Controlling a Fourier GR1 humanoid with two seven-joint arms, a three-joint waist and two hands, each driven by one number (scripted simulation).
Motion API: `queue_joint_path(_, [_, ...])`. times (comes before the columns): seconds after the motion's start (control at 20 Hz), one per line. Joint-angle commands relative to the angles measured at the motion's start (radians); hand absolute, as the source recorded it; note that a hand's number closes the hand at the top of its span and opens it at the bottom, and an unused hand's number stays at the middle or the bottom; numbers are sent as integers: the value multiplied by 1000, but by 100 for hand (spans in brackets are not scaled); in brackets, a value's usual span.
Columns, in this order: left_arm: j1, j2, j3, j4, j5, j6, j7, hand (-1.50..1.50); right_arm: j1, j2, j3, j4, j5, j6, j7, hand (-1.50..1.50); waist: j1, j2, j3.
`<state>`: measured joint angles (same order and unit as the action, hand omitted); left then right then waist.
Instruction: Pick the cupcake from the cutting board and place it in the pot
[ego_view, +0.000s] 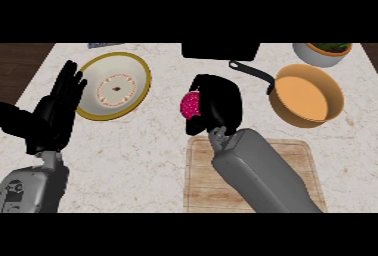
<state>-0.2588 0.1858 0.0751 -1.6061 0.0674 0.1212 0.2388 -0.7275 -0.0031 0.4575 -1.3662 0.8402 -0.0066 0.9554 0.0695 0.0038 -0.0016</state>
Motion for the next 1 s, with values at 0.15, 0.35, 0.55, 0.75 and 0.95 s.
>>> queue_joint_path(0.15, [-3,-1,5,3,-14,17,-2,0,-270,3,-15,20,230,-196,269,150,-37,-10,0])
queue_joint_path(0.35, [19,4,14,-10,-11,17,8,0,-331,3,-58,23,324,-208,327,150,-52,-11,1])
queue_joint_path(0.55, [30,23,40,-10,4,1,-3,0,-303,3,-70,8,395,-186,359,150,-64,-10,1])
queue_joint_path(0.75, [45,14,54,-4,19,-4,-23,0,-299,-5,-217,0,396,-167,279,150,-70,-6,1])
queue_joint_path(0.95, [71,2,28,-12,-4,-5,-35,0,-282,-70,-339,38,357,-232,154,150,-63,-2,1])
